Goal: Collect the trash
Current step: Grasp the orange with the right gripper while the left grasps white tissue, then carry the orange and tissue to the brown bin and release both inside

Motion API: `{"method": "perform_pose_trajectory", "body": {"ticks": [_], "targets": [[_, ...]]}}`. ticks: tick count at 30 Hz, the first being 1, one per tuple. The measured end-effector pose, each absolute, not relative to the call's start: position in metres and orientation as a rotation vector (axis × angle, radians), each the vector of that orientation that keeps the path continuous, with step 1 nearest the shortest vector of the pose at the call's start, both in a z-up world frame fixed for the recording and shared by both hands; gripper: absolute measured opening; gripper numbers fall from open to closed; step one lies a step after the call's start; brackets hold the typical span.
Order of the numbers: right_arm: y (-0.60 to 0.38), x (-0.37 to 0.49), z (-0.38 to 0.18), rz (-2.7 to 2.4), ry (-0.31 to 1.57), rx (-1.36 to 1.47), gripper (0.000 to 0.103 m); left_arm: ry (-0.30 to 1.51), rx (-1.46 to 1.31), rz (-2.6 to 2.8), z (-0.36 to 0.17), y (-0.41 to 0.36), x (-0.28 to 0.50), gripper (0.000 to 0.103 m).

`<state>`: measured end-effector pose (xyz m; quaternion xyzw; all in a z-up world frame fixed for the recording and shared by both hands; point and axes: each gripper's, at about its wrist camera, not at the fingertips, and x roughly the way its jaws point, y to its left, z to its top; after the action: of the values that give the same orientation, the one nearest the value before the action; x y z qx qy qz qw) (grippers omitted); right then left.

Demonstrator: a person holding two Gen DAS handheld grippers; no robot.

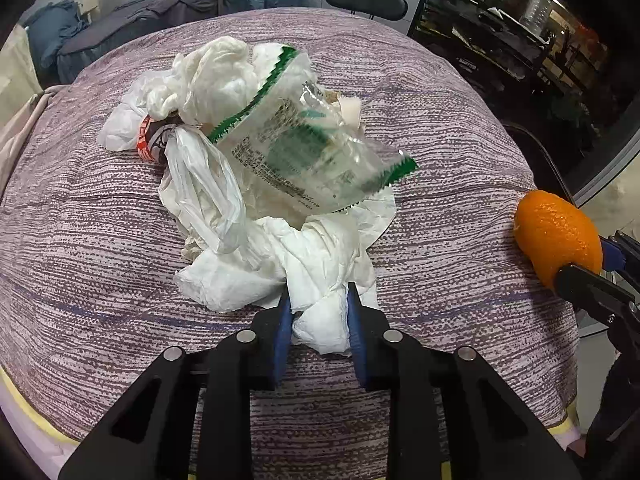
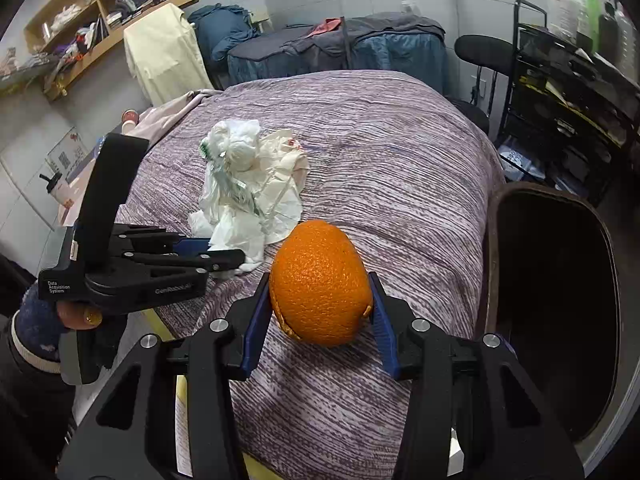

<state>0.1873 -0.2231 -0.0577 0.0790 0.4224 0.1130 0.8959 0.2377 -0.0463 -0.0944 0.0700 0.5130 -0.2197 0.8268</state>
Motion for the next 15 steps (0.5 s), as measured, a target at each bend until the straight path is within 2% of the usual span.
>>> {"method": "perform_pose_trajectory", "body": {"ticks": [4, 15], "targets": [[-0.234, 0.18, -0.058, 0.221, 0.861, 0.201, 0.046, 1.023, 0.131, -0.437, -0.083, -0.037, 0.22, 0.018], [-0.271, 0.155, -0.06, 0.171, 0.817, 0.298, 0.046, 0.89, -0.035, -0.441, -0.043, -0.015, 0.172, 0.018]]}}
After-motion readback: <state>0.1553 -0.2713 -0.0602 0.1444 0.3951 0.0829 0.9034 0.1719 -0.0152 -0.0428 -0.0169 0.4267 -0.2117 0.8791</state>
